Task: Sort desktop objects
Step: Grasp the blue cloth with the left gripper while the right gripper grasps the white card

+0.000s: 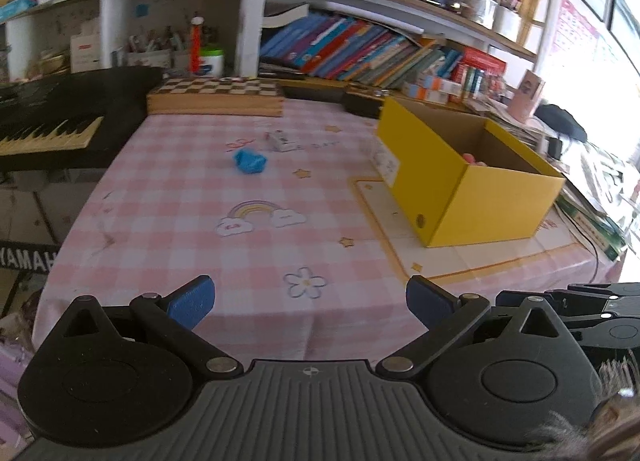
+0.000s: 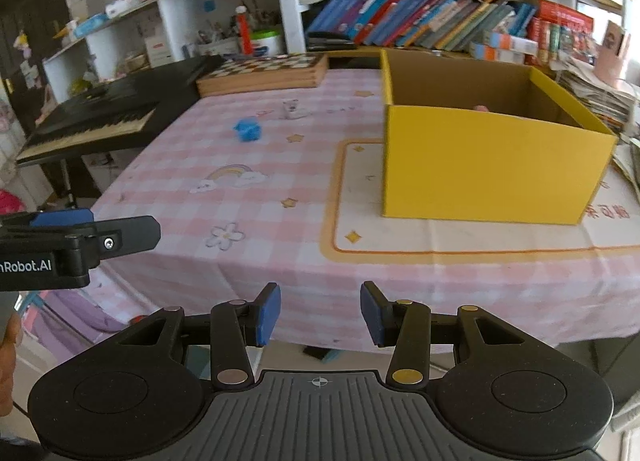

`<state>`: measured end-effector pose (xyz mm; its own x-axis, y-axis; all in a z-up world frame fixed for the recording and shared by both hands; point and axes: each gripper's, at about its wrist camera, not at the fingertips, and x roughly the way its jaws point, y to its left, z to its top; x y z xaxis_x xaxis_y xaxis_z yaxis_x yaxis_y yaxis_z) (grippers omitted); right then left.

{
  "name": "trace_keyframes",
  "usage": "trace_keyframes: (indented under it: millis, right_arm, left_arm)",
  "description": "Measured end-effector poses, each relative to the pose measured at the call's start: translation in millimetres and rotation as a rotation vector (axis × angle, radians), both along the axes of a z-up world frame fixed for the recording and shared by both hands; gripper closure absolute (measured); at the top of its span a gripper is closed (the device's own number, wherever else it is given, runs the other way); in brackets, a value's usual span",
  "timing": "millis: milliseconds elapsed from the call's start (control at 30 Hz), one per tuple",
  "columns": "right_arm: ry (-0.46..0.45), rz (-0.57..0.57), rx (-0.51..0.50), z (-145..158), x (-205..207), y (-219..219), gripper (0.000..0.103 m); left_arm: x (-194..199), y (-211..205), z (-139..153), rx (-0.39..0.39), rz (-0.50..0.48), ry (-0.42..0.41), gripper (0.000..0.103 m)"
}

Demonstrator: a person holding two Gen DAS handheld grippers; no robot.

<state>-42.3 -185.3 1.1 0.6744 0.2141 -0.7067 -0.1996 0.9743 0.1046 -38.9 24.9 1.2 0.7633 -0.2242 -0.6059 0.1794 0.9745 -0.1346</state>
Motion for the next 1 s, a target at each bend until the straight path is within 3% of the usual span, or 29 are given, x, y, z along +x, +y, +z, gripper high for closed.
trace_keyframes:
  millis: [433,600,1000]
  right_arm:
    - [-0.012,0.075,0.008,1.3,40.4,31.8,0.059]
    - [-0.025,0.071,0.006,3.1,63.8,37.3,0.052]
    - [-0.041,0.079,0.027,8.0,127.6,48.6,0.052]
  left_arm:
    - [28.8,34.3,-4.3,-0.012,0.130,0.015,0.000]
    - [52.7,37.1,-6.3,-0.016,0.147,0.020,0.000]
    - [120.2,38.6,-0.1,-0.016,0.152,-0.009,0.000]
